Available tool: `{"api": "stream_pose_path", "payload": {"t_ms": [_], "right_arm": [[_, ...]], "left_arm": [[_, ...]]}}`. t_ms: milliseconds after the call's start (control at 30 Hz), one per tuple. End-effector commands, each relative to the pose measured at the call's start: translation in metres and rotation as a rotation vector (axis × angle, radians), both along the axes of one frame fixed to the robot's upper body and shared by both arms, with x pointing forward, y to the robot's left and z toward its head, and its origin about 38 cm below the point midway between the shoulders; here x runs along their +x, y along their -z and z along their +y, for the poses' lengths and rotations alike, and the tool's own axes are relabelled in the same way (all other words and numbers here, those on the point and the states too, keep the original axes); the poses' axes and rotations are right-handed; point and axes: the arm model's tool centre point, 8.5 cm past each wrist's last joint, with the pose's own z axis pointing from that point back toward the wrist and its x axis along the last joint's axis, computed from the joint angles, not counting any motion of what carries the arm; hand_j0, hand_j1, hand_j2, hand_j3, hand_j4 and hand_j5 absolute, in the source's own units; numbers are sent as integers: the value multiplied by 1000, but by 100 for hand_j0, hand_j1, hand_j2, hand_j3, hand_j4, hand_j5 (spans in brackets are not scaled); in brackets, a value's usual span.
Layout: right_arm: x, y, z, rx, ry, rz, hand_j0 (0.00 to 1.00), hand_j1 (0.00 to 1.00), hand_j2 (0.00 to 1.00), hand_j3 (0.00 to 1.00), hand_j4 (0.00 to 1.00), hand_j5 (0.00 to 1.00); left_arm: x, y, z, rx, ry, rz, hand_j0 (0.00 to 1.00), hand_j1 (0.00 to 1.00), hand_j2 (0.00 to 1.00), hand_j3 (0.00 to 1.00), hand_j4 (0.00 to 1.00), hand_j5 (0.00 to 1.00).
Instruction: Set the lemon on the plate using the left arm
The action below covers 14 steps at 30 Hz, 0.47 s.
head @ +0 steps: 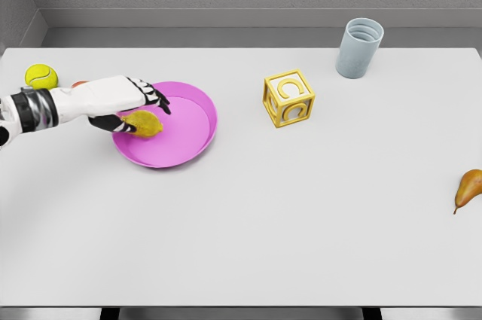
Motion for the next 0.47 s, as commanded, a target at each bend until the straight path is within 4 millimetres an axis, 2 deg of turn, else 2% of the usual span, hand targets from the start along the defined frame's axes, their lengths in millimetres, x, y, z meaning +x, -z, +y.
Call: {"api": "stream_pose_path", "payload": {"t_ms": [0,100,200,300,333,433], "right_arm": [[0,0,0,0,1,0,100,100,100,100,100,100],[0,0,0,0,1,0,100,100,100,100,100,100],[0,0,0,0,-1,0,100,100,100,100,100,100],[0,0,0,0,1,0,100,100,100,100,100,100],[0,0,0,0,1,0,100,100,100,100,100,100],[0,0,0,0,1,0,100,100,100,100,100,100]], "left_arm": [[1,-1,-5,-26,4,1,100,100,100,100,100,100],[2,-7,2,-20,-9,-10,100,100,100,100,100,100],[-1,-33,56,-17,-114,-48,100,100,100,100,100,100],[-4,-32,85,-10,-170,-17,100,100,100,100,100,100],[-3,-30,91,-15,-187,-6,100,100,100,100,100,100],[-5,-21,82,-24,-167,11,100,100,100,100,100,100]]}}
